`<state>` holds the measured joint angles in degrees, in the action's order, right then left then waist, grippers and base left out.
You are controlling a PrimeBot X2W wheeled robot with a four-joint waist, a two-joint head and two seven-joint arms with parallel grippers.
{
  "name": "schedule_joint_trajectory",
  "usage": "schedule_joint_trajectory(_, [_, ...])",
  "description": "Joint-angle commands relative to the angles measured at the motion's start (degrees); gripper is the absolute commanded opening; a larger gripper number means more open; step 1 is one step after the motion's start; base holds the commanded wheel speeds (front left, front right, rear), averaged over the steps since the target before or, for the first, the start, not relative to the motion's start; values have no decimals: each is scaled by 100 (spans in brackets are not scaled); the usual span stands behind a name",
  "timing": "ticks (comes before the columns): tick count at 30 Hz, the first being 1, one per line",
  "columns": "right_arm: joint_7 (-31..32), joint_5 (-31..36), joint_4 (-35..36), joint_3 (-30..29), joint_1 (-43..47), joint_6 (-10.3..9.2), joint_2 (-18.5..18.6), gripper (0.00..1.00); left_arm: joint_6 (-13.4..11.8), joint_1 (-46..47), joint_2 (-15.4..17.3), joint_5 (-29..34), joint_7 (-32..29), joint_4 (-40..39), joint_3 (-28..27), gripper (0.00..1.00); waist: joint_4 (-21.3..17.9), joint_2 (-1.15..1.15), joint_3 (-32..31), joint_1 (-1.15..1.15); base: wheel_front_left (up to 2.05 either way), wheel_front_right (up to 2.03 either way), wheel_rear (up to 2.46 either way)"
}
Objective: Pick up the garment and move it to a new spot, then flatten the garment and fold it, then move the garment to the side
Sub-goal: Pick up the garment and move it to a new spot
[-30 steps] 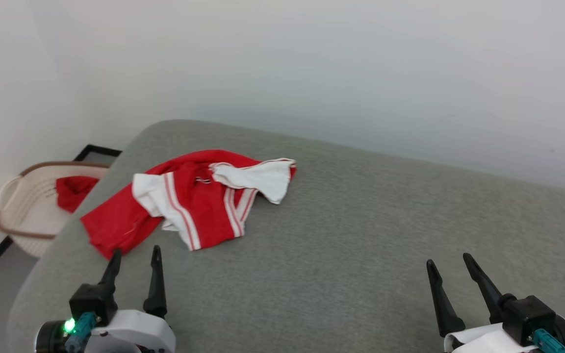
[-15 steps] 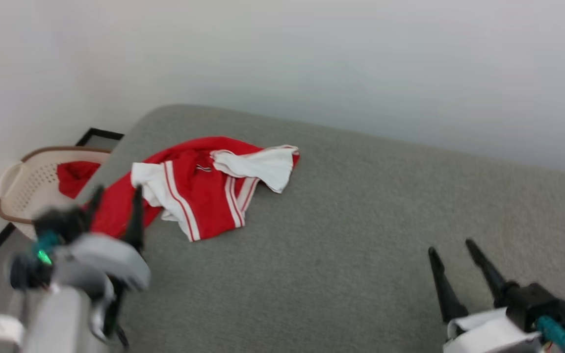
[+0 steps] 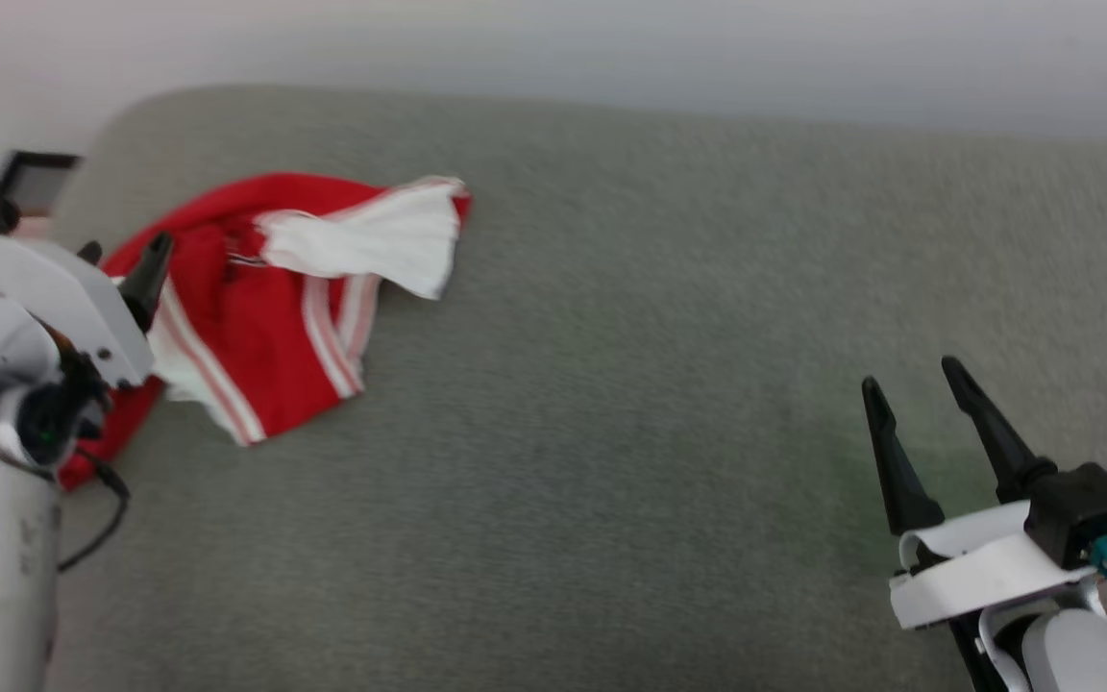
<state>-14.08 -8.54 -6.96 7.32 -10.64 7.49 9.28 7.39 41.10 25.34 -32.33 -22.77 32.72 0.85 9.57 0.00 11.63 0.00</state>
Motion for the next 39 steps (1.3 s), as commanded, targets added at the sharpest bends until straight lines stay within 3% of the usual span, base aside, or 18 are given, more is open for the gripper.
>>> schedule_joint_trajectory(1, [-15, -5, 22, 12, -110, 0, 21, 100, 13, 131, 38, -25, -135, 107, 25, 100, -590, 0, 660, 0, 0, 0, 0])
schedule_joint_trajectory(6, [-46, 36, 44, 104, -290, 0, 5, 100, -58, 539, 233, -131, -965, 721, 127, 100, -750, 0, 894, 0, 0, 0, 0])
schedule_joint_trajectory(14, [-59, 4, 109, 157, -451, 0, 41, 100, -424, 894, 280, -144, -1926, 1508, 259, 100, -885, 0, 1125, 0, 0, 0, 0])
schedule_joint_trajectory(23, [27, 29, 249, 176, -563, 0, 37, 100, -545, 859, 60, -185, -2023, 1993, 362, 100, -943, 0, 1314, 0, 0, 0, 0])
schedule_joint_trajectory(24, [29, 31, 259, 178, -590, 0, 38, 100, -542, 854, 35, -183, -2012, 2058, 374, 77, -945, 0, 1322, 0, 0, 0, 0])
schedule_joint_trajectory(25, [33, 34, 267, 179, -610, 0, 30, 100, -518, 835, 5, -195, -2012, 2127, 387, 43, -944, 0, 1320, 0, 0, 0, 0])
schedule_joint_trajectory(26, [37, 42, 270, 180, -612, 0, 21, 100, -517, 826, -27, -216, -2012, 2190, 384, 0, -939, 0, 1307, 0, 0, 0, 0])
schedule_joint_trajectory(39, [12, 7, 123, 85, -205, 0, 8, 100, -338, 1118, 315, 196, -1357, 1963, 705, 0, -603, 0, 512, 0, 0, 0, 0])
